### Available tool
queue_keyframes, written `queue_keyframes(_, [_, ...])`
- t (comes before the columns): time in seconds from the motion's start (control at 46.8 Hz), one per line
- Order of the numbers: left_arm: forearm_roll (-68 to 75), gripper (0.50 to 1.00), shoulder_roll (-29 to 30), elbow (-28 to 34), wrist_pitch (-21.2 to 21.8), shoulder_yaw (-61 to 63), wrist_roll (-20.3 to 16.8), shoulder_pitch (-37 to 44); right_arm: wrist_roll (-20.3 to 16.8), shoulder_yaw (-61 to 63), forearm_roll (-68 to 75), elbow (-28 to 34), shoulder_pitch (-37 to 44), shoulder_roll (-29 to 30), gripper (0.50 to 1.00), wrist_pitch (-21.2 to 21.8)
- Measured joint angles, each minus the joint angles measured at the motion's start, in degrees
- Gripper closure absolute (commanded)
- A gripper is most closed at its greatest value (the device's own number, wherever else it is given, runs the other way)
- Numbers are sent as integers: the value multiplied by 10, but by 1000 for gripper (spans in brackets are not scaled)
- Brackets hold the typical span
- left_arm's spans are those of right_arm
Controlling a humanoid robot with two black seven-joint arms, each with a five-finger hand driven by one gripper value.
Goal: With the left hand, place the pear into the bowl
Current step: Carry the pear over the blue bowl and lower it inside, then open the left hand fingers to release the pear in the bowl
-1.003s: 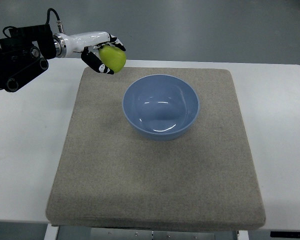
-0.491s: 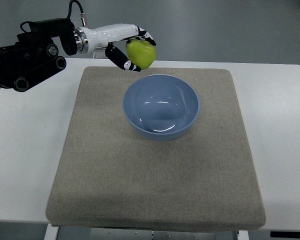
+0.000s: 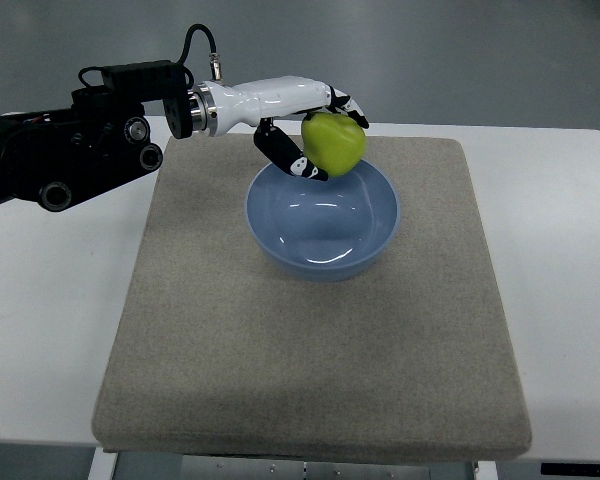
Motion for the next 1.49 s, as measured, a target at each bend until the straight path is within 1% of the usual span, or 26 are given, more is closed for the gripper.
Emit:
queue_keyframes(0.213, [4, 1000, -2, -24, -6, 16, -1, 8, 0, 0, 0, 0, 0, 0, 574, 0])
queue_keyframes(0.32, [4, 1000, -1, -27, -6, 35, -1, 9, 0, 0, 0, 0, 0, 0, 574, 0])
queue_keyframes(0.704, [5, 1000, -1, -22, -6, 76, -1, 13, 0, 0, 0, 0, 0, 0, 574, 0])
queue_keyframes(1.153, [4, 1000, 1, -9, -3, 79, 0, 15, 0, 0, 0, 0, 0, 0, 574, 0])
queue_keyframes(1.174, [4, 988, 1, -9, -2, 79, 0, 15, 0, 0, 0, 0, 0, 0, 574, 0])
queue_keyframes(1.217, [4, 943, 1, -9, -1, 79, 0, 15, 0, 0, 0, 0, 0, 0, 574, 0])
queue_keyframes(1.238, [3, 915, 1, -9, 0, 79, 0, 15, 0, 0, 0, 0, 0, 0, 574, 0])
queue_keyframes(1.302, [2, 800, 1, -9, 2, 78, 0, 15, 0, 0, 0, 0, 0, 0, 574, 0])
queue_keyframes(1.345, [1, 752, 1, -9, 2, 78, 0, 16, 0, 0, 0, 0, 0, 0, 574, 0])
queue_keyframes(1.43, [1, 692, 0, -10, 2, 78, 0, 21, 0, 0, 0, 0, 0, 0, 574, 0])
queue_keyframes(1.494, [1, 660, 0, -10, 2, 78, 0, 23, 0, 0, 0, 0, 0, 0, 574, 0])
